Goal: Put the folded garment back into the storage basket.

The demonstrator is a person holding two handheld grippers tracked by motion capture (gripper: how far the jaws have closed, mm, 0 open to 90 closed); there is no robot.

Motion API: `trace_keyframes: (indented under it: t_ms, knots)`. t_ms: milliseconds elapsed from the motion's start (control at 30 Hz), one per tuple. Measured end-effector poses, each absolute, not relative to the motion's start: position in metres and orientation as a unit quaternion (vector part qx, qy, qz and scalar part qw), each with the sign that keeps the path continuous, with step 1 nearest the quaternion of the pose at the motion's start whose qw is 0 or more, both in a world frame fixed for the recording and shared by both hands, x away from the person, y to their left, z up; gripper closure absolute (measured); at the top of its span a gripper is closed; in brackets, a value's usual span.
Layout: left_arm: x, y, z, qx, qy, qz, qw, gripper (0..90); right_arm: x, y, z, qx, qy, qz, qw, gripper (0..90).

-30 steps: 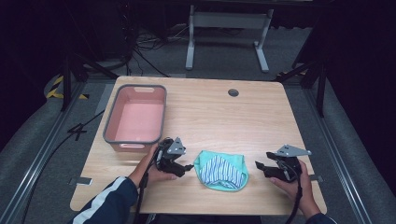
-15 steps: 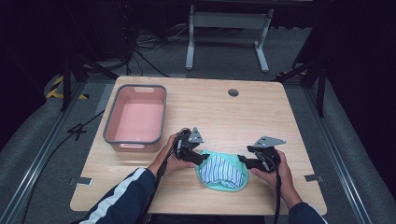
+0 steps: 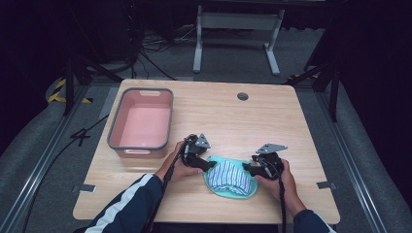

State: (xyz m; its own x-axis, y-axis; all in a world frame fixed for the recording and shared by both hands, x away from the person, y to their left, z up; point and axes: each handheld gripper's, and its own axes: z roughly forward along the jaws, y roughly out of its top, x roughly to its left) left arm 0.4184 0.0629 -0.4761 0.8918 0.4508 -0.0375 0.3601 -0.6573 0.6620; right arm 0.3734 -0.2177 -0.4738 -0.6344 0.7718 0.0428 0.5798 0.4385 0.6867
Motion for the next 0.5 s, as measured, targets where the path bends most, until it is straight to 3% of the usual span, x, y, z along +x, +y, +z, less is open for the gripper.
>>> trace_keyframes:
  t_ms: [67,133,167,233,300,500]
  knots:
    - [0.4169,0.0631,-0.4754,0.909,0.217,0.061,0.35,35.7,0.3722,-0.2164,-0.4737,0.398,0.838,0.346,0.136,61.5]
    - [0.4155,0.0626,-0.4748,0.91,0.211,0.058,0.352,46.9,0.3714,-0.2155,-0.4732,0.395,0.84,0.347,0.132,66.3]
    - [0.4129,0.0615,-0.4741,0.911,0.205,0.05,0.355,53.3,0.3706,-0.2138,-0.4724,0.389,0.844,0.347,0.125,73.1]
    - [0.4119,0.061,-0.4736,0.911,0.204,0.043,0.356,57.7,0.3706,-0.2134,-0.4724,0.385,0.846,0.347,0.124,75.1]
    - [0.4113,0.0609,-0.4731,0.913,0.195,0.036,0.355,67.9,0.3708,-0.2132,-0.4723,0.384,0.846,0.35,0.117,78.7]
    - [0.4125,0.0609,-0.4729,0.915,0.189,0.022,0.356,76.3,0.3729,-0.2139,-0.4729,0.376,0.849,0.356,0.106,84.6]
